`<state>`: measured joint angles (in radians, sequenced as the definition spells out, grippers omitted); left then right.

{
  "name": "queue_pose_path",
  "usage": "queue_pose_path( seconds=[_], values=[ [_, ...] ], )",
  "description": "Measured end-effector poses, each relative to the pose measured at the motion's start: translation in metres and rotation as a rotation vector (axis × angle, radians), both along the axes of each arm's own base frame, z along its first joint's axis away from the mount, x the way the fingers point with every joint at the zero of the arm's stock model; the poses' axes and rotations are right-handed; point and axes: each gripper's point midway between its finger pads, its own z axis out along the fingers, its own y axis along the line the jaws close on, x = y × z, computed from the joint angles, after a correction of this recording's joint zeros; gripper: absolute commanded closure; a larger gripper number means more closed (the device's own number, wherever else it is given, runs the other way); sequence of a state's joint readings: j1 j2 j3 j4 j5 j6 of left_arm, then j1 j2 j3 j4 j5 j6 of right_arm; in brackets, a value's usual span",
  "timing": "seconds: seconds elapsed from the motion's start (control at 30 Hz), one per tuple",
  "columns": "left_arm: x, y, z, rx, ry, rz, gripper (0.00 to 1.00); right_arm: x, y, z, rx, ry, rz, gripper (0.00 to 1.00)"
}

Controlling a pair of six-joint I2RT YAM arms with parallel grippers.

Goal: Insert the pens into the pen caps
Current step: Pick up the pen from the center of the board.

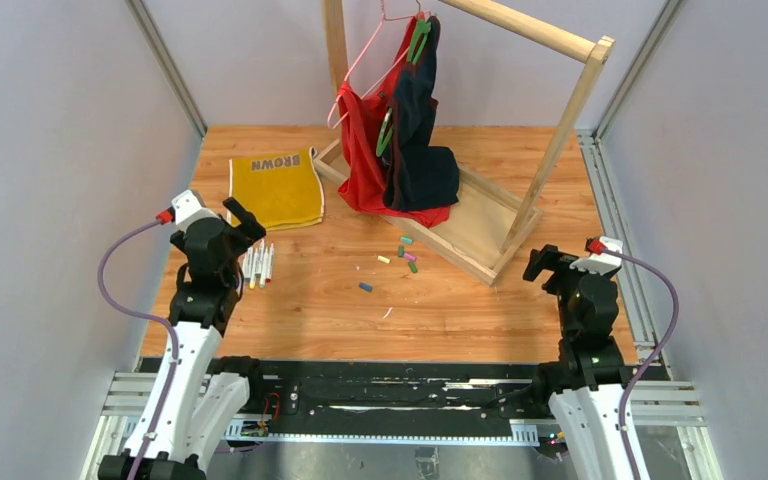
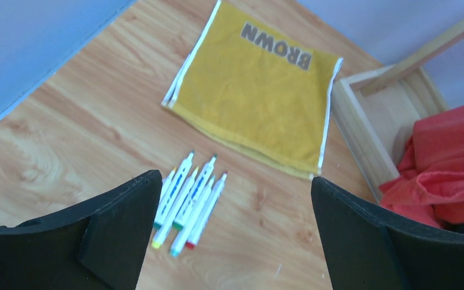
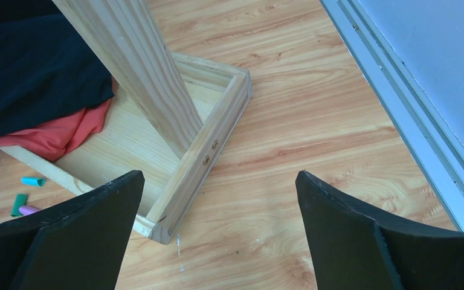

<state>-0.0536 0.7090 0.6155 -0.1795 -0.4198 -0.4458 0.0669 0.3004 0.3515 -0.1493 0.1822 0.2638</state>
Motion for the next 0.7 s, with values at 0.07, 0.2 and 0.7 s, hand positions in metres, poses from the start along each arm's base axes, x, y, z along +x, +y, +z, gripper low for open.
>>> queue_pose_path(
  seconds=[0.07,0.2,0.7],
  values=[
    [-0.008,-0.003,0.001,-0.014,0.046,-0.013,0.02,0.0,0.001,0.004,0.004,-0.006,0.004,0.01],
    [-0.019,-0.015,0.009,-0.023,0.113,-0.088,0.02,-0.001,0.005,0.012,0.012,-0.021,0.025,0.01],
    [-0.023,-0.012,-0.032,0.106,0.416,-0.241,0.25,0.003,0.041,0.013,0.064,0.019,0.219,0.07]
  ],
)
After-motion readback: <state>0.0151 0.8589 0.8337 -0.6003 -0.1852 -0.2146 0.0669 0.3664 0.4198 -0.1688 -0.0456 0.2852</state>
